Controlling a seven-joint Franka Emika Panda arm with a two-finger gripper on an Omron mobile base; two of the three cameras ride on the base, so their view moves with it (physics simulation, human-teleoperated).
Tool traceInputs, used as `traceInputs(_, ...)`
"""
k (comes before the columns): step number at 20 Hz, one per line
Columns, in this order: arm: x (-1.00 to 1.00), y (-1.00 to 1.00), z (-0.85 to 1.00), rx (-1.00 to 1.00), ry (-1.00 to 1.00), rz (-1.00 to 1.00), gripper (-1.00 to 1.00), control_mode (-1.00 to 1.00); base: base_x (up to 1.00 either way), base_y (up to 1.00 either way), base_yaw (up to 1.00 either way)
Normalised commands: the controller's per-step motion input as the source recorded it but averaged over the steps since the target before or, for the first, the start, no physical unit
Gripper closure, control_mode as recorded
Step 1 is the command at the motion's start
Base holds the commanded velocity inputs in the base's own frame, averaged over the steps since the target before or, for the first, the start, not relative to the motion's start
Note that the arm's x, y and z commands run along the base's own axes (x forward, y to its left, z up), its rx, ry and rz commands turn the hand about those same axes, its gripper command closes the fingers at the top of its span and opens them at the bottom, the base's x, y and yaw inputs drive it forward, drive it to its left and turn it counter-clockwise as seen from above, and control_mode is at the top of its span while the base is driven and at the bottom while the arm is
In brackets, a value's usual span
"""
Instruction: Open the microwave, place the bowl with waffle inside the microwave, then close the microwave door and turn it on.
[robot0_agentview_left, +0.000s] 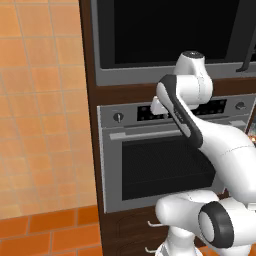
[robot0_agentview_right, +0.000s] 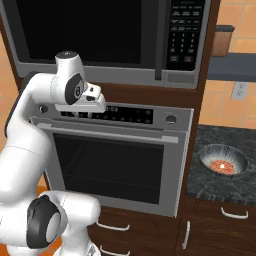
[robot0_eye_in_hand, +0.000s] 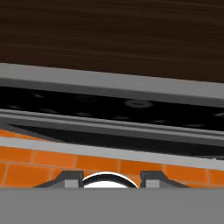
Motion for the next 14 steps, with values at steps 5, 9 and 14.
traceInputs(5,-0.2,0.14,-0.11,0.0,0.01,0.03,-1.0,-1.0,0.0,0.0,0.0)
traceInputs(9,-0.73,0.14,0.09,-0.01,-0.19,0.09,-1.0,-1.0,0.0,0.0,0.0)
traceInputs(14,-0.24,0.0,0.57,0.0,-0.38,0.0,-1.0,-1.0,0.0,0.0,0.0)
